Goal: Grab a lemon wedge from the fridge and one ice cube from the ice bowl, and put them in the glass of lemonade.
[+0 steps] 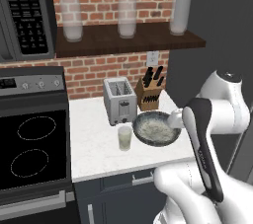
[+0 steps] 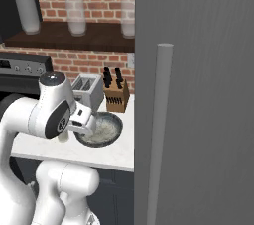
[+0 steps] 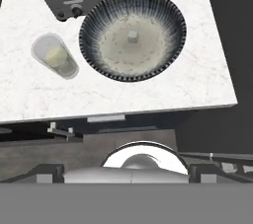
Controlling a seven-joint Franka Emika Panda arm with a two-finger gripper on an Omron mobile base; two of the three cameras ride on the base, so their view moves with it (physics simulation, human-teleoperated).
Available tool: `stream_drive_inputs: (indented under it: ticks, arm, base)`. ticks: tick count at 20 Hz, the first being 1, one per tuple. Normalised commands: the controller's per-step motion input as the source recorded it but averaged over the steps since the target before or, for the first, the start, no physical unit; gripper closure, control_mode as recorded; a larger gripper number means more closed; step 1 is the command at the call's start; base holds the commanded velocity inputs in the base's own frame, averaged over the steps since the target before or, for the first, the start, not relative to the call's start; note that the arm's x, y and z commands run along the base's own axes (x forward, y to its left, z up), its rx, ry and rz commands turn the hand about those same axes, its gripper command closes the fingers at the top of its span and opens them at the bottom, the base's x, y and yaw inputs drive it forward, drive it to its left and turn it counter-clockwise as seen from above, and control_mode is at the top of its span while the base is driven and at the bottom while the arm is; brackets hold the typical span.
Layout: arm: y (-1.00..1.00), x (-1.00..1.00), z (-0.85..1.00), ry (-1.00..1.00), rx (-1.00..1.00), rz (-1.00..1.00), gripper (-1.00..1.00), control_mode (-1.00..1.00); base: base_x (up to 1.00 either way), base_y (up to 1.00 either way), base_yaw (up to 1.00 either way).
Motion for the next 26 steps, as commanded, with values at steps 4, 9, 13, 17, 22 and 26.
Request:
stream_drive_inputs:
  ticks: [4,9,13,17,22,26]
  arm:
    - [0.00,-0.05,0.02,-0.05,0.01,0.00,-1.00,-1.00]
    - [0.00,0.00,0.00,0.00,0.00,0.00,-1.00,-1.00]
    - [0.00,-0.02,0.00,0.00,0.00,0.00,-1.00,1.00]
    - [0.00,0.00,0.00,0.00,0.00,0.00,-1.00,1.00]
    - [0.00,0.00,0.00,0.00,0.00,0.00,-1.00,1.00]
    - [0.00,0.00,0.00,0.00,0.00,0.00,-1.00,1.00]
  base:
    - [0.00,0.00,0.00]
    - [0.00,0.00,0.00]
    - [-0.53,-0.01,0.00]
    - [-0.96,0.28,-0.12]
    - [-0.68,0.08,-0.37]
    - [-0.56,-0.36,-0.49]
